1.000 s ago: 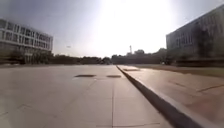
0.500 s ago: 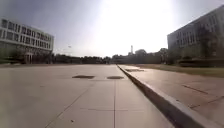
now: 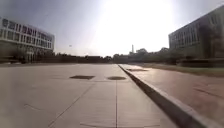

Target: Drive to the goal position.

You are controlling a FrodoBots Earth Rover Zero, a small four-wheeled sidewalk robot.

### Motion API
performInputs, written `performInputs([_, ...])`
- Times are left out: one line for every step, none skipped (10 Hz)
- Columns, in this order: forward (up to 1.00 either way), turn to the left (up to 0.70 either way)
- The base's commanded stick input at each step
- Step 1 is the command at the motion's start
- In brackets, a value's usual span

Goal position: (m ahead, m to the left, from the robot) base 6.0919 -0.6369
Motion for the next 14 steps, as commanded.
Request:
performInputs([0.7, 0.0])
performInputs([0.7, 0.0])
performInputs([0.7, 0.0])
performInputs([0.7, 0.0])
performInputs([0.7, 0.0])
performInputs([0.7, 0.0])
performInputs([0.7, 0.0])
performInputs([0.7, 0.0])
performInputs([0.7, 0.0])
performInputs([0.7, 0.0])
performInputs([0.7, 0.0])
performInputs([0.7, 0.0])
performInputs([0.7, 0.0])
performInputs([0.7, 0.0])
